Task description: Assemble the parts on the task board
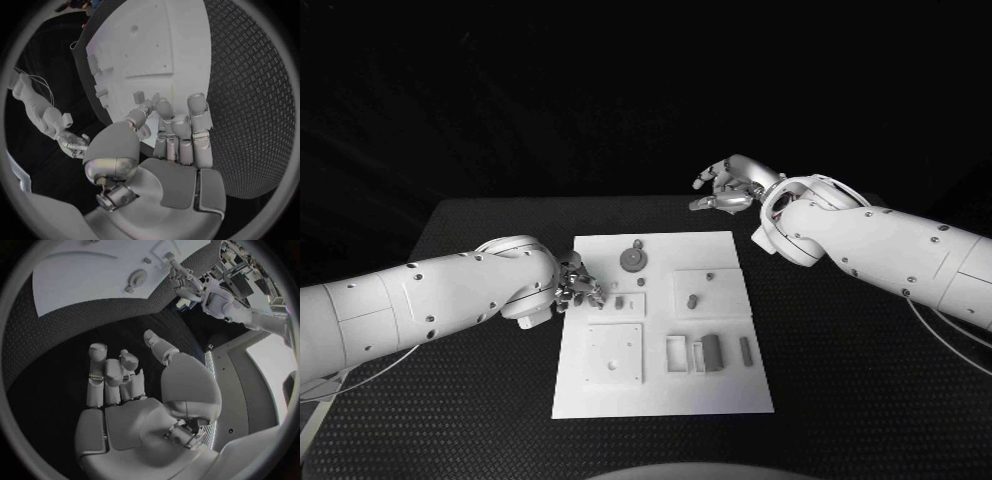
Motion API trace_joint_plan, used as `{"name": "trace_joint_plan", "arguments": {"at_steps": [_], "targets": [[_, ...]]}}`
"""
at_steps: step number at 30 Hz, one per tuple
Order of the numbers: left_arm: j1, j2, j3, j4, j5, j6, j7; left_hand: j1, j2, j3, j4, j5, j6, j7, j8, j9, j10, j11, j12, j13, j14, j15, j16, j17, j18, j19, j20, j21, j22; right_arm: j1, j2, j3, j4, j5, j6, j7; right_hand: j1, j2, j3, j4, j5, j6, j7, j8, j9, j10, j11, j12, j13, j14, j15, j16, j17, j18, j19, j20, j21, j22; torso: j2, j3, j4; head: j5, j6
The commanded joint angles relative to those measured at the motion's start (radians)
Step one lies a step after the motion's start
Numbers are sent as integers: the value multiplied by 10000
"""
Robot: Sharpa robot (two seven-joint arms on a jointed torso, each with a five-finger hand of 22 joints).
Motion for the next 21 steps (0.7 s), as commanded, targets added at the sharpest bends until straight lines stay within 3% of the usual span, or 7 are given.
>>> {"name": "trace_joint_plan", "arguments": {"at_steps": [1, 21], "targets": [[0, 31, 1, 13, -112, 265, -37, 81, 7, -20, 53, 28, 361, 176, 366, 1461, 95, -16, 70, 17, 108, -159, 28, 10, 113, 82, -12, 70, 20, -22, 11, 5, -2, -5, 140, 43, -1, 107, -43, -1, 29, 5, 52, 41, -16, -78, 16, 52, -17, -90, -1, -38, -16, 454, -6, -40, -70, 154, 1, -7, 1, -9, -18], [-16, 36, 1, -1, -283, 432, -127, 100, 77, -20, 38, 28, 408, 161, 365, 1483, 147, -31, 68, 36, 151, -167, 54, 14, 75, 122, 22, 104, 67, -46, 4, 5, -6, -5, 148, 37, 11, 116, -41, -8, 29, 4, 52, 42, -17, -80, 17, 56, -22, -92, -1, -38, -17, 454, -7, -41, -71, 155, 5, 3, -7, -7, -27]]}}
